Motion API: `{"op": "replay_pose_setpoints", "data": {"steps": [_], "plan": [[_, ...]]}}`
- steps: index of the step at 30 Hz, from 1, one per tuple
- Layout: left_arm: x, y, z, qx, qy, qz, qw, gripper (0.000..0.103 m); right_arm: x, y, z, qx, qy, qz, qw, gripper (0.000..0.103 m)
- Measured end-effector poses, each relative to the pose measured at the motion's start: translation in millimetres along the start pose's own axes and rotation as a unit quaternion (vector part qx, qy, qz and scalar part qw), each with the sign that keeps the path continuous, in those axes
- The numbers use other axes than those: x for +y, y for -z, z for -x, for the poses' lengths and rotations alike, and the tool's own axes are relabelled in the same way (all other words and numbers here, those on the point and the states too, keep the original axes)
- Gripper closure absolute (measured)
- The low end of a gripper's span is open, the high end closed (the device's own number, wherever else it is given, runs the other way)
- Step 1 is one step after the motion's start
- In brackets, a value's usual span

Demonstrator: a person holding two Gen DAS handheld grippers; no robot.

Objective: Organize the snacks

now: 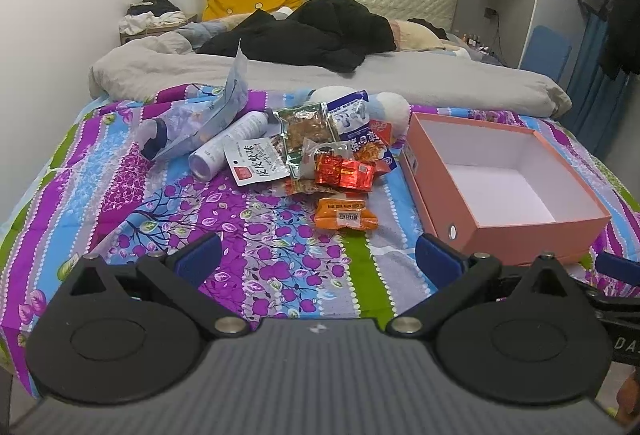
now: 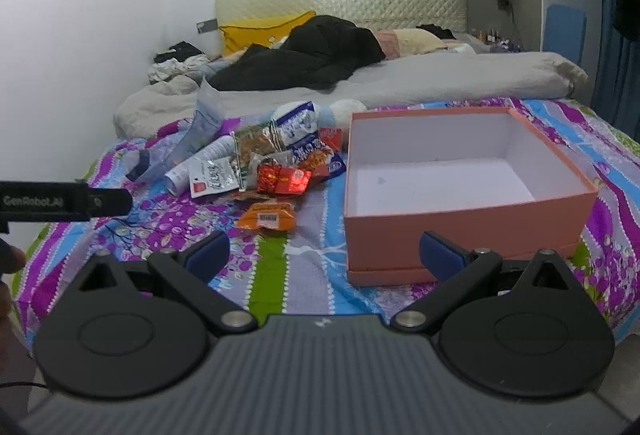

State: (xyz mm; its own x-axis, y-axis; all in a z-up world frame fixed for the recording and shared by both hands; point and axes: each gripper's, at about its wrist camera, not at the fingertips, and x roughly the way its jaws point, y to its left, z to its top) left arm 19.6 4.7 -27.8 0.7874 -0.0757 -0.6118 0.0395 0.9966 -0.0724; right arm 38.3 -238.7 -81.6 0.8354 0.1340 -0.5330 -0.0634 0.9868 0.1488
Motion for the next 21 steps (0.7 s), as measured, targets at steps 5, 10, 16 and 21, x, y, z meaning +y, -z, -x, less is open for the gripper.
{"op": "replay_pose_setpoints", "data": {"steps": [5, 10, 16, 21], "plan": [[-1, 2, -5, 0.006, 0.0, 0.0, 1.0, 0.0, -2, 1, -1, 0.0, -0.008, -0.005, 1.0, 0.0], [3, 2, -12, 0.013, 0.002, 0.003, 0.9999, 0.0, 2, 5, -6, 0.003, -0.004, 0.001, 1.0, 0.0], [4, 0, -17, 0.018, 0.002, 0.001, 0.9998, 0.0, 6, 9, -13, 0.006, -0.004, 0.004, 1.0, 0.0], [7, 1, -21, 0.021, 0.002, 0.003, 0.9998, 0.0, 0, 9, -12, 0.002, -0.003, -0.009, 1.0, 0.0]]}}
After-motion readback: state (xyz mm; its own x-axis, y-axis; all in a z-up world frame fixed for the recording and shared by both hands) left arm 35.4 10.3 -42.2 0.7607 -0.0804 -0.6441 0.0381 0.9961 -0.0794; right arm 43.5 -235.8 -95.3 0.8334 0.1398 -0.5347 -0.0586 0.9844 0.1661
